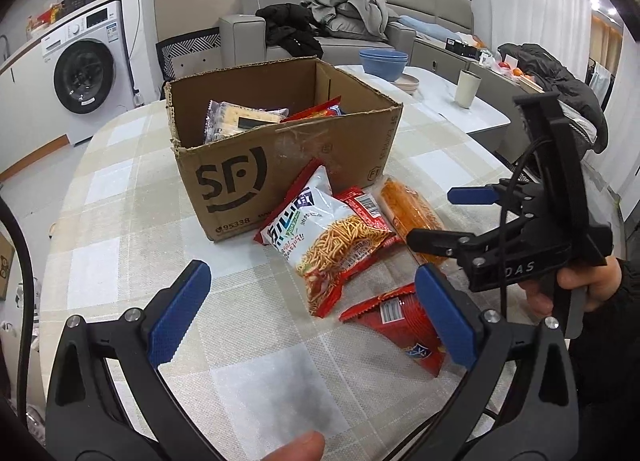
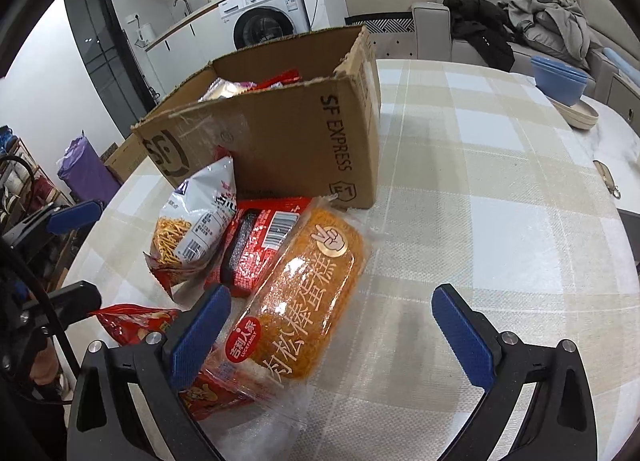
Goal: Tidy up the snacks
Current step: 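Grasp the red chip bag with the left tool while the right tool grasps the orange sponge-cake pack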
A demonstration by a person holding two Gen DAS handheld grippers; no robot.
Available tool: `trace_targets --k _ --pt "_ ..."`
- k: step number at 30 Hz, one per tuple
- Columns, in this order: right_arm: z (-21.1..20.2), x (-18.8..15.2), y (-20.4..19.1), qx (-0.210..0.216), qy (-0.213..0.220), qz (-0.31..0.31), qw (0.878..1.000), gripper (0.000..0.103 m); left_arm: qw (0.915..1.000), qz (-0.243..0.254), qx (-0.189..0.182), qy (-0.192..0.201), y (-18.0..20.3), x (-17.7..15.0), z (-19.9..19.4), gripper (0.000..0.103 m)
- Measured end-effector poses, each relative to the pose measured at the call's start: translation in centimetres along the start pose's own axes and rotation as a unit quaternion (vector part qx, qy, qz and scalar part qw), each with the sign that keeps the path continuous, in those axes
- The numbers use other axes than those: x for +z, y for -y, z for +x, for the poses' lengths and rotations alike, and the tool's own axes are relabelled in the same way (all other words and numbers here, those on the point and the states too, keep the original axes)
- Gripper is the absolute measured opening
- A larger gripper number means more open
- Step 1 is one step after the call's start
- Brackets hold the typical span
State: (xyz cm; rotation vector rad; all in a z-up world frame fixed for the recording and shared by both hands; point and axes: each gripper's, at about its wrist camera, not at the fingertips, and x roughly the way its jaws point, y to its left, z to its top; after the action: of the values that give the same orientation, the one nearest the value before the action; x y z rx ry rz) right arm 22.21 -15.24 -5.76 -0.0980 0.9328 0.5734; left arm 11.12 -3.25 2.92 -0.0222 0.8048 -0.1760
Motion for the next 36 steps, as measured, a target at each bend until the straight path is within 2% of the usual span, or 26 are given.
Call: trace_targets --k 6,11,15,20,28,30,32,36 --pt "0.1 -0.2 -0.1 -0.018 -0.011 -0.020 1.000 0.102 0.9997 0.001 -0.022 -0.007 0.0 -0.2 0.0 0.102" --pt "-0.6 -0.2 1.3 -0.024 -0.011 -0.009 1.000 0.102 0.9987 0.010 -0.050 -0.009 0.3 -0.3 0.0 0.102" --pt "-0.6 -0.2 1.5 -0.022 -0.011 -0.008 1.000 0.102 0.9966 0.034 -0.073 -0.017 1.4 -0.8 0.0 0.102" --pt "-0.1 -0.3 1.2 -0.016 -0.011 -0.006 1.000 0.102 0.9939 0.071 -0.078 -0.032 3.4 -1.6 0.8 0.102" --pt "-0.1 -0.4 1.1 -0.019 -0.009 -0.010 1.000 0.102 0.9925 0.061 -0.095 -0.048 4.0 -2.6 2.7 0.101" --pt "-0.2 -0.4 1.1 -0.019 -0.009 -0.010 1.000 0.102 0.9914 0.058 -0.105 -0.053 4.1 -2.7 3.3 0.095" --pt "-0.3 -0.5 1.1 -0.019 -0.008 -0.010 1.000 0.102 0.9899 0.056 -0.115 -0.061 4.1 -3.0 3.9 0.082" --pt "-0.2 -0.4 1.3 -0.016 -0.009 -0.008 1.000 0.102 0.9889 0.047 -0.122 -0.071 3.8 -3.5 5.1 0.079"
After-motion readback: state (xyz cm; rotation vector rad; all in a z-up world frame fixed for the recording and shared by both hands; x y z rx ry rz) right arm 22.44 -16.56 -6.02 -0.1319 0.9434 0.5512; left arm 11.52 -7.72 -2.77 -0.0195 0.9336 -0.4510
